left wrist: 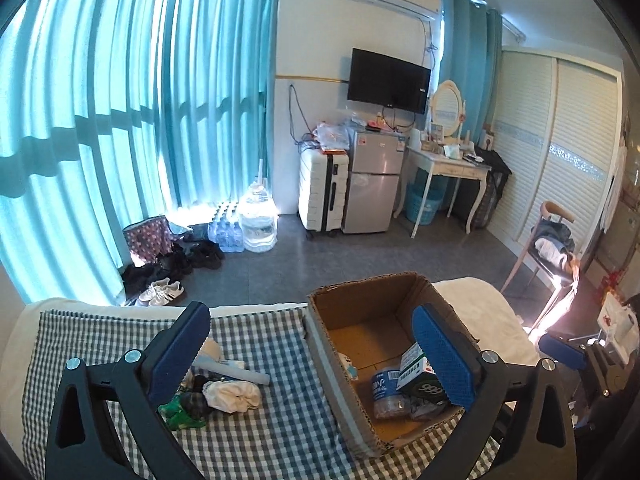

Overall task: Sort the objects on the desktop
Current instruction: 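Withdraw both grippers from the box back toward the pile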

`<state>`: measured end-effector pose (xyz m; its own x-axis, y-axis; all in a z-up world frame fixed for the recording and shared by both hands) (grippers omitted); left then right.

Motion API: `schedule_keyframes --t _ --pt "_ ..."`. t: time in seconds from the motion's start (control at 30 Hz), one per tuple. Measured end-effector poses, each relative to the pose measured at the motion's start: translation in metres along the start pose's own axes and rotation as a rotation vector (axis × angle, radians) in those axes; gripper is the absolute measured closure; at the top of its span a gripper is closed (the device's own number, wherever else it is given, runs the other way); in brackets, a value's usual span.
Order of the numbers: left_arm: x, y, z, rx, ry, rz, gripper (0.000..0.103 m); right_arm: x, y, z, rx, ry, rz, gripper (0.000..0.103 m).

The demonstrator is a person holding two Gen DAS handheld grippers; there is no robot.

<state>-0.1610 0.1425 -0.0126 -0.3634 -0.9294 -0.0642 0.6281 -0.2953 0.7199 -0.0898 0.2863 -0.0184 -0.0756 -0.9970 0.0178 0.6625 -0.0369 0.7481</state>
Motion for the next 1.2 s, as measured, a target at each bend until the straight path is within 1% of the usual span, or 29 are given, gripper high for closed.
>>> schedule_keyframes --t 0.13,0.27,0.4,0.57,0.67,0.87,0.97,1.07,1.2 --pt "0.014 0.018 -0.007 -0.018 0.015 0.021 0.0 0.01 0.008 -0.001 0.006 0.002 0.042 0.0" --pt "0.03 0.035 -0.012 -0.034 0.023 0.05 0.0 0.021 0.018 -0.004 -0.018 -0.017 0.067 0.0" --pt "0.054 0.052 -0.019 -0.059 0.051 0.077 0.0 0.037 0.026 -0.005 -0.038 -0.008 0.075 0.0" --pt "0.081 0.062 -0.035 -0.066 0.079 0.109 0.0 0.062 0.033 -0.007 -0.066 0.022 0.098 0.0" --pt "0.095 0.066 -0.046 -0.087 0.079 0.133 0.0 0.077 0.034 -0.01 -0.087 0.044 0.1 0.0" --pt "0.127 0.059 -0.063 -0.099 0.115 0.156 0.0 0.1 0.022 -0.017 -0.103 0.075 0.114 0.0" --pt "0.142 0.05 -0.068 -0.095 0.126 0.168 0.0 0.109 0.016 -0.021 -0.121 0.079 0.123 0.0" --pt "0.155 0.042 -0.071 -0.101 0.131 0.178 0.0 0.115 0.009 -0.022 -0.128 0.083 0.14 0.0" --pt "0.173 0.028 -0.075 -0.087 0.161 0.182 0.0 0.124 -0.004 -0.02 -0.126 0.093 0.14 0.0"
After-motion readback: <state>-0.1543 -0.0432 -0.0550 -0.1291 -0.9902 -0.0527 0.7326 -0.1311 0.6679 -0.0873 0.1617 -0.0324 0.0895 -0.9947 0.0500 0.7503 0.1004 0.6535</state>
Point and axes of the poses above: each gripper's, at about its wrist camera, not at the fingertips, and y roughly against the way its jaws point, x to its left, z to its top, the point moved 3 cm from there along -y, roughly the way its jaws point, and after that the axes turned 14 degrees about x, right-handed, at the moved point
